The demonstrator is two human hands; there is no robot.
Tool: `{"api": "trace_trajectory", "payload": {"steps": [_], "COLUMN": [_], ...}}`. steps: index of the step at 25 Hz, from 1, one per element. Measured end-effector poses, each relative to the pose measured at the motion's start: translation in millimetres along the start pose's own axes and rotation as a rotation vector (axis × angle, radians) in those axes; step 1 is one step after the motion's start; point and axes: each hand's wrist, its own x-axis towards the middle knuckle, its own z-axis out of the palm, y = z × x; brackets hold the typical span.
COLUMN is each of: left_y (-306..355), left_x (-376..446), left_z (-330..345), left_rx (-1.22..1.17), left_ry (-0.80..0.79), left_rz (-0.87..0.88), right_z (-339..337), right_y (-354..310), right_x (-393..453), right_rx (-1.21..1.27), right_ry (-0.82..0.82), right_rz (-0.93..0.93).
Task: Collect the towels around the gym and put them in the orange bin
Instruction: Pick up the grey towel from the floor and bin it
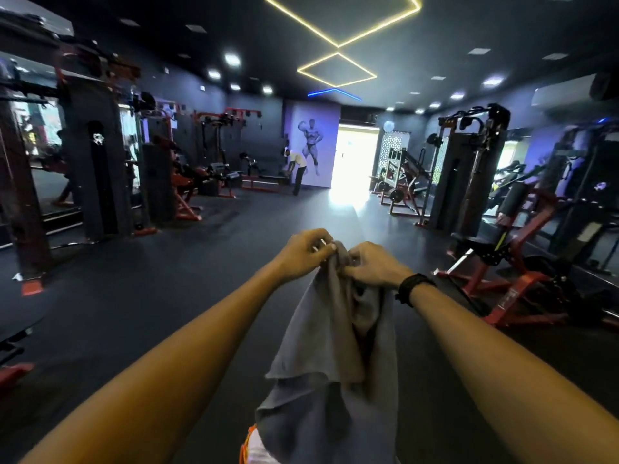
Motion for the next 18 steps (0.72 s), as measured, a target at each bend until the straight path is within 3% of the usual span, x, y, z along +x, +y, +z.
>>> {"api": "trace_trajectory", "payload": {"steps": [2, 3, 6, 7, 8, 9, 13, 16, 18], "left_y": [-20.5, -32.2, -69.6, -82.7, -96.5, -109.3, -141.7, -137.9, -130.1], "left_x": [12.3, 16.0, 17.3, 14.9, 12.9, 13.6, 30.3, 47.8, 63.4], "left_z": [-11.5, -15.2, -2.9, 8.7, 20.4, 31.9, 47.9, 30.5, 23.5], "left_rx": [-0.035, -0.044, 0.073, 0.105, 0.124, 0.118, 0.0, 0.035, -0.239], "left_ry": [-0.003, -0.104, -0.789, -0.972, -1.047, -0.991, -0.13, 0.238, 0.474], "left_rz": [-0.092, -0.202, -0.668, -0.761, -0.786, -0.752, -0.489, -0.425, -0.464], "right_z": [-2.5, -4.5, -8.9, -8.9, -8.0, -6.6, 3.1, 10.2, 16.7], "right_y": [9.6, 13.9, 23.7, 27.5, 31.4, 36.1, 61.3, 90.3, 108.7], "right_x": [36.9, 51.9, 92.0, 101.7, 110.2, 118.8, 142.2, 151.3, 154.6], "right_rx": [0.039, 0.071, 0.106, 0.117, 0.132, 0.14, 0.175, 0.254, 0.387], "right_ry": [0.041, 0.071, 0.167, 0.171, 0.171, 0.171, 0.167, 0.174, 0.197], "right_rz": [0.042, 0.075, 0.163, 0.168, 0.161, 0.152, 0.149, 0.158, 0.189]}}
